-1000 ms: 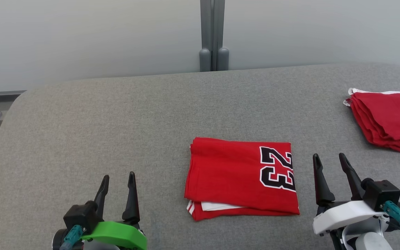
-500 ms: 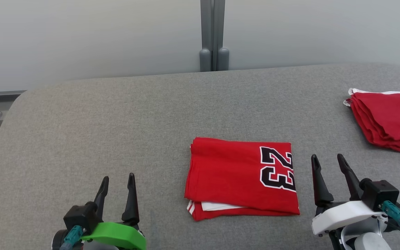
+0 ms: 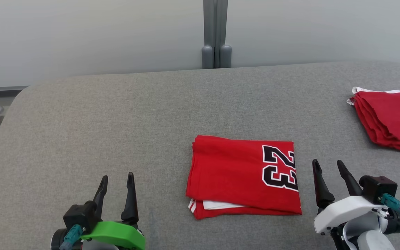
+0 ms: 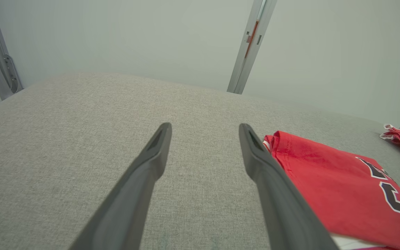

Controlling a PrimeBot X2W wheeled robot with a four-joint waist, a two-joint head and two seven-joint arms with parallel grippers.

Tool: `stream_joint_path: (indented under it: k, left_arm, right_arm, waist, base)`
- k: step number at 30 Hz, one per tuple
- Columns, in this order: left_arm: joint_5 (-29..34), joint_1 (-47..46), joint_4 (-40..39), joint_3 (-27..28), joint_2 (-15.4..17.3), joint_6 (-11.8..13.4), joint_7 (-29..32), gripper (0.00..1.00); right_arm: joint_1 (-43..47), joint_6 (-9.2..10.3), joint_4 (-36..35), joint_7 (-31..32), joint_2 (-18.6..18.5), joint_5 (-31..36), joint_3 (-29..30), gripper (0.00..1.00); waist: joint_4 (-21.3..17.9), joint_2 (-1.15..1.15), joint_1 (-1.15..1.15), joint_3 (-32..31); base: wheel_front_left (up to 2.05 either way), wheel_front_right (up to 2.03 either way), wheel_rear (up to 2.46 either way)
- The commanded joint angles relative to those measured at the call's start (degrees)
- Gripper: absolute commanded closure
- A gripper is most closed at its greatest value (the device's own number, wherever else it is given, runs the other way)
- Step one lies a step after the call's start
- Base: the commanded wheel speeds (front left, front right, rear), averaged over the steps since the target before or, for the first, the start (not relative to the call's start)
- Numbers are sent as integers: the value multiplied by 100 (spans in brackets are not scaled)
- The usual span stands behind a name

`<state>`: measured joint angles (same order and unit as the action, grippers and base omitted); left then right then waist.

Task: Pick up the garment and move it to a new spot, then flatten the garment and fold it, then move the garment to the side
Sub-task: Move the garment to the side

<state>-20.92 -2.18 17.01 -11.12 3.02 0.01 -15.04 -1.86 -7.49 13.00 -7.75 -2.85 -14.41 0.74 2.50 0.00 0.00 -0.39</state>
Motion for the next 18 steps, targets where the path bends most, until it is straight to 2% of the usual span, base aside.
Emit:
stream_joint_path:
  k: [1,7,12,18]
  left_arm:
    - [53,-110,8,23,4,-19,-16,0]
    - [79,-232,-13,21,3,-53,-16,0]
    - [85,-346,-28,38,0,-48,-16,0]
    - [80,-436,-70,105,-4,-31,-16,0]
  right_arm:
    - [-124,2,62,141,-9,-29,37,0]
    - [-493,2,490,862,-121,-70,125,0]
    - [-850,2,939,1609,-212,-521,86,0]
    - [-1139,2,1234,2191,-446,-938,-82,0]
  waist:
    - [31,0,0,41]
    - [194,0,0,288]
    - [366,0,0,520]
    - [547,0,0,724]
  base:
    - [0,0,0]
    - [0,0,0]
    - [0,0,0]
    - [0,0,0]
